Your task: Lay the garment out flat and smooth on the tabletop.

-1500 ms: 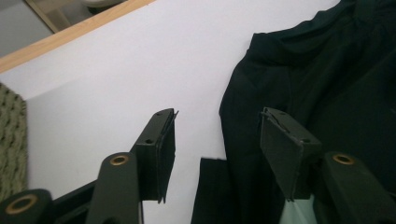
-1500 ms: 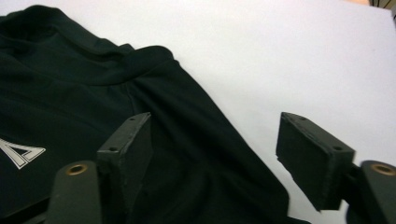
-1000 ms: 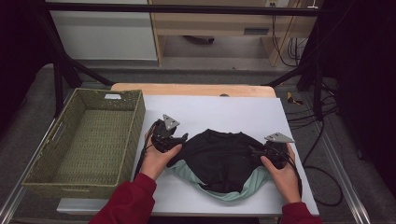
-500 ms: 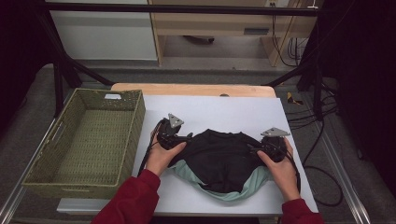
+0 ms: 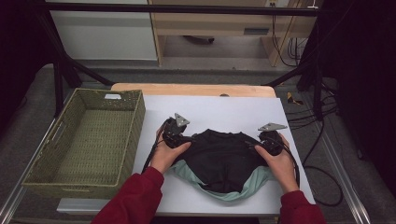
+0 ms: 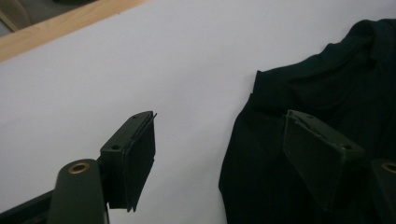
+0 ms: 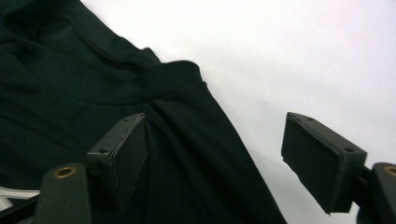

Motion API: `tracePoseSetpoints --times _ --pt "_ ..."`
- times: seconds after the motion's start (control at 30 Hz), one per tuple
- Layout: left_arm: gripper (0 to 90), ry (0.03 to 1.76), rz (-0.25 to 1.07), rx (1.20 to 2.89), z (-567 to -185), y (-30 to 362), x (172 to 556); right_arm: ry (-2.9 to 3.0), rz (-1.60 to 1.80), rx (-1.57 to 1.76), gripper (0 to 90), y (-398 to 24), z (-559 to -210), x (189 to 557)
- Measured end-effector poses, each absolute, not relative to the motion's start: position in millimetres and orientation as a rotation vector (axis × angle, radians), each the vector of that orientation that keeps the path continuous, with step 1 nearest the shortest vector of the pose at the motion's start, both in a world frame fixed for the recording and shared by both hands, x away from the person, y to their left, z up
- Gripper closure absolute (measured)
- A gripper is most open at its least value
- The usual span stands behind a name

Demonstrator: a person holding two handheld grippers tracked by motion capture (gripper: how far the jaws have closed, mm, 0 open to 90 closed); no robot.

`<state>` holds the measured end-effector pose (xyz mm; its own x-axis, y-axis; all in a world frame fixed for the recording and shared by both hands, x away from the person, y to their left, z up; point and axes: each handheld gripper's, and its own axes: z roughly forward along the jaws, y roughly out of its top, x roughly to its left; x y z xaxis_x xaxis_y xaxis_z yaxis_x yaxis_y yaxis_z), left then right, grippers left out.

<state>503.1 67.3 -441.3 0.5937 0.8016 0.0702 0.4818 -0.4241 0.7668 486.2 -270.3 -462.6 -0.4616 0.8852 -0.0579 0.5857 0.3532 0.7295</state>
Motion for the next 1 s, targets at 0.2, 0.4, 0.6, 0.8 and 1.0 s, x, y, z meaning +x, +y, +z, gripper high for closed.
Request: tracePoseSetpoints --times 0.2,0.4,0.6,0.8,1.0 --pt "26.1 1.004 0.520 2.148 -451.2 63.1 505.8 2.149 0.925 1.294 26.7 -269.6 -468.9 484.2" --pt "27.2 1.001 0.530 2.180 -456.8 59.8 507.7 2.110 0.998 1.313 32.1 -275.0 -464.8 483.0" --pt "28.6 1.007 0.521 2.209 -464.4 57.8 508.7 2.157 0.993 1.278 41.7 -272.1 -466.6 482.1" --pt "33.8 1.027 0.498 2.223 -469.5 60.6 510.8 2.208 1.005 1.245 55.6 -271.7 -467.9 481.2" --pt "40.4 1.011 0.499 2.233 -472.6 58.5 511.0 2.192 1.032 1.266 56.7 -275.4 -466.4 481.3"
